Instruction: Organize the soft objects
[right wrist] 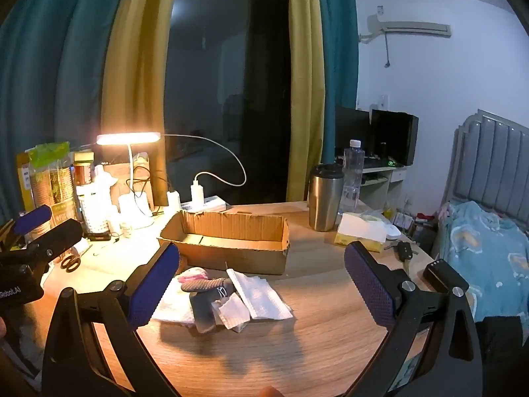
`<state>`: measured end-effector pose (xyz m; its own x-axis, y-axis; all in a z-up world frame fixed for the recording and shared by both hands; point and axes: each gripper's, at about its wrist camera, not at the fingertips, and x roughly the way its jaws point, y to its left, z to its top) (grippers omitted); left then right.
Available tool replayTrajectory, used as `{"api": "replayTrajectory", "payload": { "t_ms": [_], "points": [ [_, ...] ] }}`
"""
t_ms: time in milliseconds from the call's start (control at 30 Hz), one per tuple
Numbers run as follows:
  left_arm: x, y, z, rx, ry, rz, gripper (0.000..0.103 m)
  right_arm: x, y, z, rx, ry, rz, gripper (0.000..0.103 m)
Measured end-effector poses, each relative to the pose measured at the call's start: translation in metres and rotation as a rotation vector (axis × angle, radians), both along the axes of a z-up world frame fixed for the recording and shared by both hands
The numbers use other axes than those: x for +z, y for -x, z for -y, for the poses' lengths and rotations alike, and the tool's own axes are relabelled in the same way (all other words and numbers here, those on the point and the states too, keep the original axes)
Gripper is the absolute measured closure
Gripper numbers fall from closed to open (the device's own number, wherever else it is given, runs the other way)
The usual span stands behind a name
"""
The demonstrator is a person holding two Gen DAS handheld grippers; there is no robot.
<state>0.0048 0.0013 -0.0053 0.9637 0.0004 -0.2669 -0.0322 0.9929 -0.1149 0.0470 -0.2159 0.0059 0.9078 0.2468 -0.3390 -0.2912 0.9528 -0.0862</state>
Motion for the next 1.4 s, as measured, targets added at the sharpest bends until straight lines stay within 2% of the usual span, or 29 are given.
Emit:
{"api": "replayTrajectory", "payload": {
  "t_ms": [1400],
  "points": [
    [0.0031,0.0026,0.0012,0.002,0.021,0.016,0.001,-0.0008,0.0041,-0.0005,0.005,0.015,0.011,0.001]
  ]
}}
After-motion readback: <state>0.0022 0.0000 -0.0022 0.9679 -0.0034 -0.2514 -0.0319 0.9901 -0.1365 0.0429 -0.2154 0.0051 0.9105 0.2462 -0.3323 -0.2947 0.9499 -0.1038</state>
